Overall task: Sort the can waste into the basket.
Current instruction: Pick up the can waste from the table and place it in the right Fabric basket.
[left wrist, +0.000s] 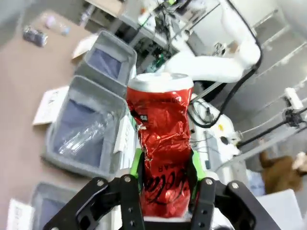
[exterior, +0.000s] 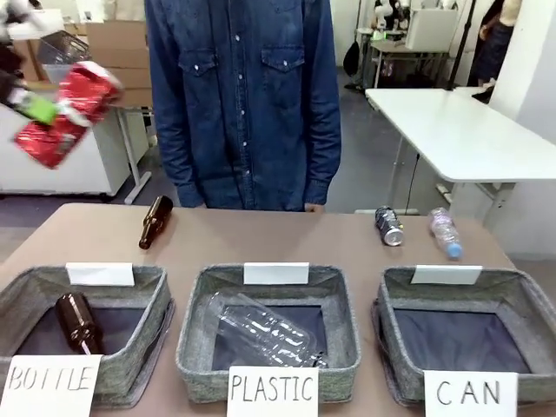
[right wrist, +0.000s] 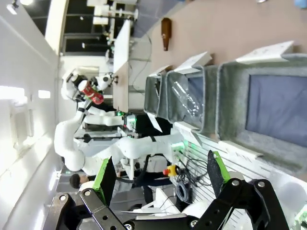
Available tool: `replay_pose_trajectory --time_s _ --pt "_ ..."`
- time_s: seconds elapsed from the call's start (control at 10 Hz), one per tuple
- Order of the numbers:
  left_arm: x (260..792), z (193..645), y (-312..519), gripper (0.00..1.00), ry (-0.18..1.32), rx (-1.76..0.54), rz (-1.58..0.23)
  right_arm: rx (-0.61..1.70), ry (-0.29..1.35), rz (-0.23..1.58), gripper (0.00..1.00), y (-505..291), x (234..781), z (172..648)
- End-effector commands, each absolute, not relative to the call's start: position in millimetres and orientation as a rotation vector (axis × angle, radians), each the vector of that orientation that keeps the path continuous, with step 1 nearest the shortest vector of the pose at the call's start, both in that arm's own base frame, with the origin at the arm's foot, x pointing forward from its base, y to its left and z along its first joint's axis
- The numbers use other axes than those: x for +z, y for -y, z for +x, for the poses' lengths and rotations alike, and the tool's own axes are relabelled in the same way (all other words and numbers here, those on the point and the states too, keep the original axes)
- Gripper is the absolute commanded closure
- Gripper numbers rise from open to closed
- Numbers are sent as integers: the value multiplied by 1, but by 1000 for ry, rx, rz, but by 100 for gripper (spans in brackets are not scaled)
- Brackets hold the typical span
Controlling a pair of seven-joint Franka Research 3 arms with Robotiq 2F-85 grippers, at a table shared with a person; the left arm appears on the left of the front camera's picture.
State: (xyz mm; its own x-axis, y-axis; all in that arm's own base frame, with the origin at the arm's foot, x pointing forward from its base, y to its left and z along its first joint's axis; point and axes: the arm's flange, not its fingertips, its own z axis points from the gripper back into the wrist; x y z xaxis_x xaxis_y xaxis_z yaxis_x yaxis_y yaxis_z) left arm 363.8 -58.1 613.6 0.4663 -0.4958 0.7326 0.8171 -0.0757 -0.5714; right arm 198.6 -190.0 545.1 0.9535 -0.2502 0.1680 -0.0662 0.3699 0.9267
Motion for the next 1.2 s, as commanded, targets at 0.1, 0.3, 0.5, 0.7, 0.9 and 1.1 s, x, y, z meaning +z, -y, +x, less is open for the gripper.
replay_pose_trajectory --time_s 0.1,0.3,0.5,0.7,0.9,1.1 --pt "612 307 201 56 540 -1250 -916 -120 302 1191 0 190 545 199" --pt "603 254 307 56 595 -1426 -687 -120 302 1191 0 190 545 199" --pt "595 222 397 56 569 -1672 -584 -120 302 1191 0 190 545 199" --pt "596 194 372 56 583 -1609 -630 -120 302 1191 0 190 545 199" --pt "596 194 372 56 583 -1609 -630 -120 302 1191 0 190 545 199" --pt "591 201 392 56 571 -1644 -643 -120 302 1191 0 190 545 199"
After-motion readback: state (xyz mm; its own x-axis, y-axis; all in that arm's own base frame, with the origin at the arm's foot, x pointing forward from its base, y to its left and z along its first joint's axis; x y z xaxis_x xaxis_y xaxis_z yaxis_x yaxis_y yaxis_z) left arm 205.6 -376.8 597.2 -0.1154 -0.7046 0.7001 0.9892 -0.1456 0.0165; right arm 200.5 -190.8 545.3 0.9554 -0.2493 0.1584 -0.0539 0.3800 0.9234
